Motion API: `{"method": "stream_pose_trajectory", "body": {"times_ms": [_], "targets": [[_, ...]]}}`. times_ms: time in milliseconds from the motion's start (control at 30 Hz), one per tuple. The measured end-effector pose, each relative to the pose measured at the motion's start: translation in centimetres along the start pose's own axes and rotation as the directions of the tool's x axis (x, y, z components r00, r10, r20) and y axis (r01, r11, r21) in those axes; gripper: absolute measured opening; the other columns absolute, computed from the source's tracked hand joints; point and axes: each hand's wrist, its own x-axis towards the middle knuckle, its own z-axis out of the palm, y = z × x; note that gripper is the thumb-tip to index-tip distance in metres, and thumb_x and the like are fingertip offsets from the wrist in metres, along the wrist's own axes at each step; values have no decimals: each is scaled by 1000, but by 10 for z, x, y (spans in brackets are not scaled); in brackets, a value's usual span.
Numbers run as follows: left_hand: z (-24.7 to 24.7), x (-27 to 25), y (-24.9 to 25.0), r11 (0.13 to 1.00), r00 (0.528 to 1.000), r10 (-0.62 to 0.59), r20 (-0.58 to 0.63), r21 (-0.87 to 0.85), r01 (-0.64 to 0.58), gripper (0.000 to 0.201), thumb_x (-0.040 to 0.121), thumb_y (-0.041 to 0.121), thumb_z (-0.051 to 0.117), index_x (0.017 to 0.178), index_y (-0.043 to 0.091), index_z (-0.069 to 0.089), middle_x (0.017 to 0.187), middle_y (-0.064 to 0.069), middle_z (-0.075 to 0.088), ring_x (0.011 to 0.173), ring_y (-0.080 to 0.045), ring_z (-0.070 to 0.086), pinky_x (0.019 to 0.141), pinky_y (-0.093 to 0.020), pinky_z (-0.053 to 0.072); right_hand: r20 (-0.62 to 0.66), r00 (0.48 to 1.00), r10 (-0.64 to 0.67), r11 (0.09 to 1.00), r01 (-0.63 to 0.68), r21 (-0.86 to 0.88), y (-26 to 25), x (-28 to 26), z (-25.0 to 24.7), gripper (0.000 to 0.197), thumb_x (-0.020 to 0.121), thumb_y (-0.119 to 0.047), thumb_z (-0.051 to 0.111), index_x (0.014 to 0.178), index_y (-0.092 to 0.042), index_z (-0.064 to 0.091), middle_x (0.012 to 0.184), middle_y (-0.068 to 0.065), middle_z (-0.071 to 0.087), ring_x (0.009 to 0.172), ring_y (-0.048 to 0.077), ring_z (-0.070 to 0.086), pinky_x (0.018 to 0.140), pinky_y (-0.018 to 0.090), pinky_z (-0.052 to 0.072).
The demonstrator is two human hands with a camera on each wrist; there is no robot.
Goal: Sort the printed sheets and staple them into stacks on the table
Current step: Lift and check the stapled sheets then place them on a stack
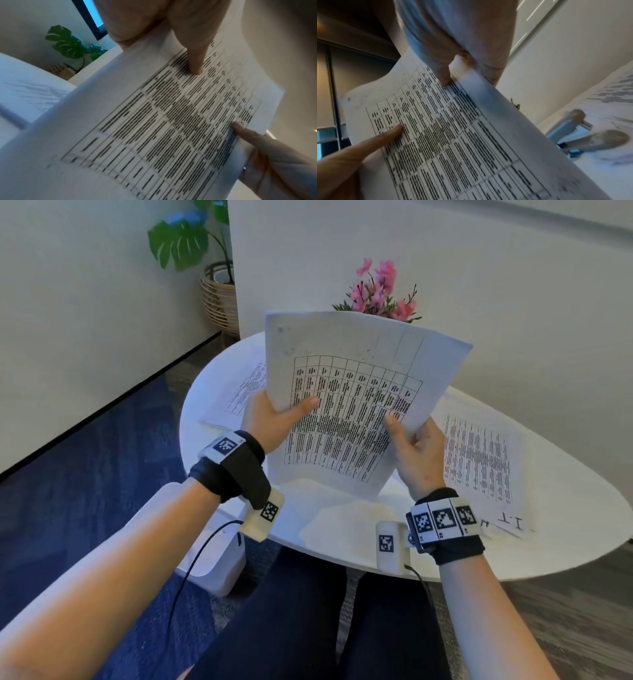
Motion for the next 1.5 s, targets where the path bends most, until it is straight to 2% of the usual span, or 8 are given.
{"method": "stream_pose_trajectory", "body": {"times_ms": [267,433,633,733,933,1200,1367,1500], "targets": [[6,3,-17,991,993,-117,-20,69,118,17,85,28,68,100,25,60,85,12,63,78,1,60,62,-15,50,85,995,51,984,-36,-176,7,9,1,8,97,-19,53,89,-21,50,79,-5,54,70,0,53,66,18,46],[-11,14,-27,934,956,-293,-32,203,293,35,85,32,68,112,11,59,94,-1,65,84,-17,63,62,-22,48,173,945,279,900,-194,-390,15,50,-18,38,101,-35,39,102,-2,56,94,15,61,83,28,59,77,42,49],[-26,3,-42,860,897,-442,-8,281,426,38,82,31,71,108,5,60,99,-13,69,89,-27,67,80,-40,56,185,866,465,321,30,-946,54,86,-32,63,87,-62,43,53,-9,38,49,7,32,42,20,31,45,27,28],[-28,-2,-48,836,881,-472,17,325,442,42,80,34,74,107,5,61,96,-11,69,86,-23,67,76,-36,56,176,756,630,206,57,-977,75,90,-30,49,90,-43,57,58,-16,33,51,0,28,44,14,26,46,23,23],[-31,-4,-54,778,831,-552,70,402,483,37,74,35,79,91,6,62,75,-5,64,72,-21,61,67,-29,48,67,767,639,307,-174,-936,97,92,-30,39,96,-25,49,61,-15,35,54,3,32,45,15,27,46,24,24],[-26,-3,-47,745,816,-570,93,476,467,32,76,32,78,86,12,55,75,-2,59,67,-15,57,67,-28,47,-83,962,259,946,-271,-178,12,85,-33,31,88,-5,63,109,-10,41,82,-1,50,62,12,53,59,30,49],[-6,-4,-33,712,839,-532,119,600,366,43,75,42,76,91,10,51,77,-5,55,72,-22,55,67,-31,46,-103,974,200,956,-171,238,-46,85,4,16,91,-21,63,85,-11,52,44,-8,35,34,9,25,44,23,25],[3,-6,-23,696,854,-501,140,652,301,47,76,46,74,95,11,50,79,-4,54,72,-22,55,69,-31,49,-102,984,148,961,-119,250,-59,80,36,18,89,-30,64,82,-17,54,55,-7,49,41,5,38,44,19,31]]}}
